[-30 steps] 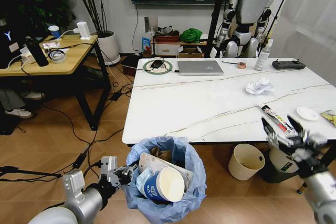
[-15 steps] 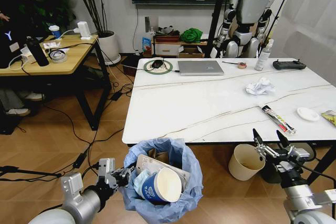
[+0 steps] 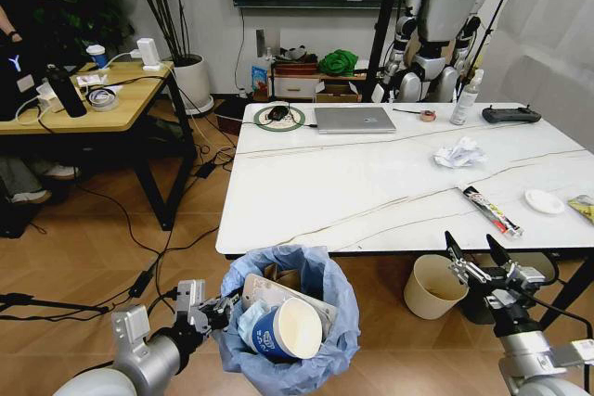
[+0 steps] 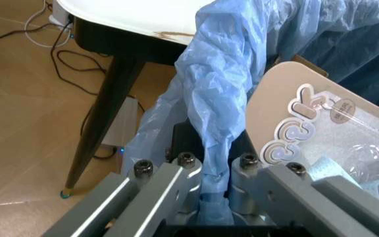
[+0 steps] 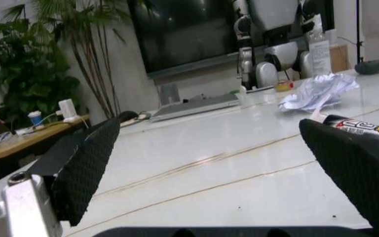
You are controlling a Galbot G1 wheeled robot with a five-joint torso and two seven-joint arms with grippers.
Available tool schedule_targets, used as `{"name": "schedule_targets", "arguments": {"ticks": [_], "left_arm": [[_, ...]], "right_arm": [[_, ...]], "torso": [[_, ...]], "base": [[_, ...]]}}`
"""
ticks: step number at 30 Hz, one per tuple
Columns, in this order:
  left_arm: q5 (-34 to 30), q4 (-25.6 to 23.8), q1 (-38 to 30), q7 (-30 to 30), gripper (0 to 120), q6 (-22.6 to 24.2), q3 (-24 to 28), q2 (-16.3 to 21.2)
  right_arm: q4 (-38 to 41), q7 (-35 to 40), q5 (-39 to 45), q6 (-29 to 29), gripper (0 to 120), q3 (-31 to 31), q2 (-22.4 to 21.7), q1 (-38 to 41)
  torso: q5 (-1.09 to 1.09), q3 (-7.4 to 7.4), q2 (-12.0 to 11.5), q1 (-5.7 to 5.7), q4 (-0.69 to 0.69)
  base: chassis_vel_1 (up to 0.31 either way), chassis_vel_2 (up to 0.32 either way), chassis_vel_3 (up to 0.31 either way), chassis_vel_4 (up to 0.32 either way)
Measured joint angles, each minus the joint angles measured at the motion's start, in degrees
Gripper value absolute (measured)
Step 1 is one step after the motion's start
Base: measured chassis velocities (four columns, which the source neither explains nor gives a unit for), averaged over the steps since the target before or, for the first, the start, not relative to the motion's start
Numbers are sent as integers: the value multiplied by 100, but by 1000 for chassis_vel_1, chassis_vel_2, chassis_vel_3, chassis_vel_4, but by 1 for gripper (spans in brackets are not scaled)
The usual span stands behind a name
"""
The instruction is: Pick up the trash bin and place the trash from the table into it.
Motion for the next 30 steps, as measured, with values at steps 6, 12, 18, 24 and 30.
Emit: {"name": "schedule_targets", "arguments": {"ticks": [6,12,18,24,30], "left_arm": [[-1,5,0,-1,0,-1,-3,-27],[0,6,-22,-4,0,-2,-5,-35],[-2,7,-32,-8,0,-4,-8,-38],[4,3,-27,-9,0,-4,-4,-62],[21,-14,17,-7,0,-4,11,-50]], "right_arm": [[-47,-5,47,17,100,-26,-13,47],[-46,9,127,17,100,-30,-28,66],[-31,17,187,16,100,-25,-41,69],[-14,17,194,18,100,-2,-45,59],[13,18,199,32,100,18,-44,43]], "torso": [[1,0,0,0,0],[1,0,0,0,0],[0,0,0,0,0],[2,0,0,0,0],[2,0,0,0,-1]], "base": [[0,0,0,0],[0,0,0,0],[-6,-4,12,9],[-110,-117,132,120],[-174,-160,157,151]]}}
